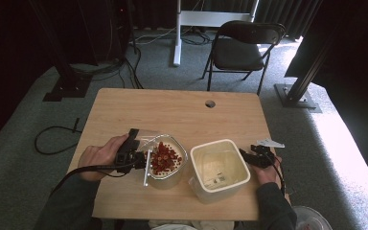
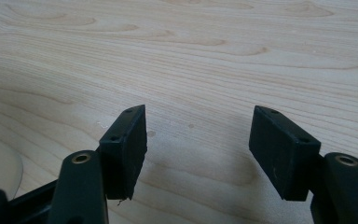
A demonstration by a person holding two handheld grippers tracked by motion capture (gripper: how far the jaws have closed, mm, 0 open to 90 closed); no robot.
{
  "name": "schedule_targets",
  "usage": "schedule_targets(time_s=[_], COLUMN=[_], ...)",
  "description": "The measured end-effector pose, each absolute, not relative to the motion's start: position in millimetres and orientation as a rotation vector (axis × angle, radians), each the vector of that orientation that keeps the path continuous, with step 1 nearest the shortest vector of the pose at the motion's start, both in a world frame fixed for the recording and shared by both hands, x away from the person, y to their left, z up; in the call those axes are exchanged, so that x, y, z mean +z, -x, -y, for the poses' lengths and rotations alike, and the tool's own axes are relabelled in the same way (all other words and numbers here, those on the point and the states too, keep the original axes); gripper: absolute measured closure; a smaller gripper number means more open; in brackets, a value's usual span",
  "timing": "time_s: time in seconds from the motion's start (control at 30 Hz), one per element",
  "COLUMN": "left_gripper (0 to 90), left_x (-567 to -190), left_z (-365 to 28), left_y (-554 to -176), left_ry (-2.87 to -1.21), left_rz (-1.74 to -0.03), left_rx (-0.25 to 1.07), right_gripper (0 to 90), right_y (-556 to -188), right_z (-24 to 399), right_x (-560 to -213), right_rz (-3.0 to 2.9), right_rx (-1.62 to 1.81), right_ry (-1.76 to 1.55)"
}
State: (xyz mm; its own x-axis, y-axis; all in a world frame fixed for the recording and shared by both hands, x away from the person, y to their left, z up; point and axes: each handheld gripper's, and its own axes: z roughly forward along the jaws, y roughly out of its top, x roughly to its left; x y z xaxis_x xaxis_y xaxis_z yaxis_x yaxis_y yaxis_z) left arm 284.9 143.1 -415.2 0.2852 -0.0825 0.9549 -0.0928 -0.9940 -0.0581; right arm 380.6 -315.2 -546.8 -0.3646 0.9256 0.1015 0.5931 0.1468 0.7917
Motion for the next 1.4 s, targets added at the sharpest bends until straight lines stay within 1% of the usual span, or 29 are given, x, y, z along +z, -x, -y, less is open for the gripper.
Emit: schedule_targets(time_s=[0.03, 0.07, 0.2, 0.23, 0.27, 0.3, 0.33, 0.37, 0.4, 0.47, 0.5, 0.53, 0.57, 0.6, 0.63, 0.67, 0.7, 0.87, 0.9, 1.0, 1.17, 1.2, 1.3, 1.4], left_gripper=[49.4, 49.4, 49.2, 49.2, 49.2, 49.1, 49.1, 49.1, 49.0, 48.9, 48.8, 48.8, 48.8, 48.8, 48.9, 48.8, 48.8, 48.7, 48.7, 48.7, 48.6, 48.6, 48.5, 48.5], left_x=[-415.2, -416.5, -412.1, -410.4, -407.0, -404.9, -403.9, -403.9, -403.0, -401.8, -401.8, -401.0, -401.0, -398.5, -397.7, -397.7, -397.1, -396.2, -396.2, -395.8, -394.8, -393.8, -392.5, -390.5], left_z=[-143.1, -141.2, -145.7, -147.4, -149.7, -150.0, -150.1, -150.1, -149.9, -149.8, -149.8, -150.4, -150.4, -152.3, -153.3, -153.3, -155.2, -161.5, -161.5, -165.6, -168.2, -169.5, -170.3, -171.2], left_y=[-284.9, -281.3, -286.0, -287.3, -287.0, -286.5, -286.7, -286.7, -287.6, -289.2, -289.2, -290.9, -290.9, -292.3, -292.8, -292.8, -293.4, -296.0, -296.0, -297.9, -300.1, -301.6, -302.9, -305.4], left_ry=[-2.511, -2.512, -2.497, -2.492, -2.462, -2.454, -2.441, -2.441, -2.422, -2.408, -2.408, -2.375, -2.375, -2.346, -2.329, -2.329, -2.304, -2.280, -2.280, -2.250, -2.235, -2.220, -2.209, -2.179], left_rz=[0.171, 0.209, 0.122, 0.097, 0.031, 0.007, -0.012, -0.012, -0.047, -0.081, -0.081, -0.129, -0.129, -0.173, -0.190, -0.190, -0.219, -0.265, -0.265, -0.307, -0.336, -0.352, -0.365, -0.394], left_rx=[1.865, 1.856, 1.864, 1.844, 1.744, 1.696, 1.655, 1.655, 1.597, 1.531, 1.531, 1.454, 1.454, 1.376, 1.337, 1.337, 1.276, 1.172, 1.172, 1.099, 1.049, 1.009, 0.980, 0.913], right_gripper=[36.2, 36.2, 36.2, 36.2, 36.2, 36.2, 36.2, 36.3, 36.2, 36.2, 36.2, 36.1, 36.1, 36.1, 36.1, 36.0, 36.0, 35.8, 35.8, 35.6, 35.5, 35.5, 35.4, 35.4], right_y=[-380.8, -380.9, -380.7, -380.7, -380.9, -381.0, -381.0, -381.1, -381.2, -381.3, -381.2, -381.1, -381.1, -381.2, -381.1, -381.1, -381.0, -381.5, -381.5, -381.8, -382.1, -382.2, -382.1, -382.1], right_z=[315.1, 315.2, 315.1, 315.1, 315.2, 315.2, 315.3, 315.3, 315.2, 315.2, 315.1, 315.1, 315.1, 315.0, 314.8, 314.6, 314.4, 314.5, 314.5, 314.7, 314.9, 314.9, 314.8, 314.5], right_x=[-546.8, -546.8, -546.7, -546.7, -546.8, -546.8, -546.8, -546.8, -546.8, -546.8, -546.8, -546.8, -546.8, -546.8, -546.8, -546.9, -546.9, -547.0, -547.0, -547.1, -547.2, -547.2, -547.2, -547.2], right_rz=[-2.020, -2.021, -2.020, -2.020, -2.021, -2.021, -2.021, -2.021, -2.022, -2.024, -2.025, -2.026, -2.026, -2.029, -2.031, -2.031, -2.033, -2.034, -2.034, -2.037, -2.040, -2.041, -2.041, -2.042], right_rx=[1.089, 1.087, 1.088, 1.088, 1.087, 1.088, 1.089, 1.089, 1.088, 1.087, 1.086, 1.086, 1.086, 1.085, 1.082, 1.080, 1.078, 1.078, 1.078, 1.078, 1.080, 1.080, 1.081, 1.078], right_ry=[-1.451, -1.450, -1.449, -1.449, -1.451, -1.451, -1.451, -1.452, -1.453, -1.454, -1.455, -1.455, -1.455, -1.453, -1.453, -1.450, -1.449, -1.457, -1.457, -1.456, -1.458, -1.459, -1.458, -1.456])
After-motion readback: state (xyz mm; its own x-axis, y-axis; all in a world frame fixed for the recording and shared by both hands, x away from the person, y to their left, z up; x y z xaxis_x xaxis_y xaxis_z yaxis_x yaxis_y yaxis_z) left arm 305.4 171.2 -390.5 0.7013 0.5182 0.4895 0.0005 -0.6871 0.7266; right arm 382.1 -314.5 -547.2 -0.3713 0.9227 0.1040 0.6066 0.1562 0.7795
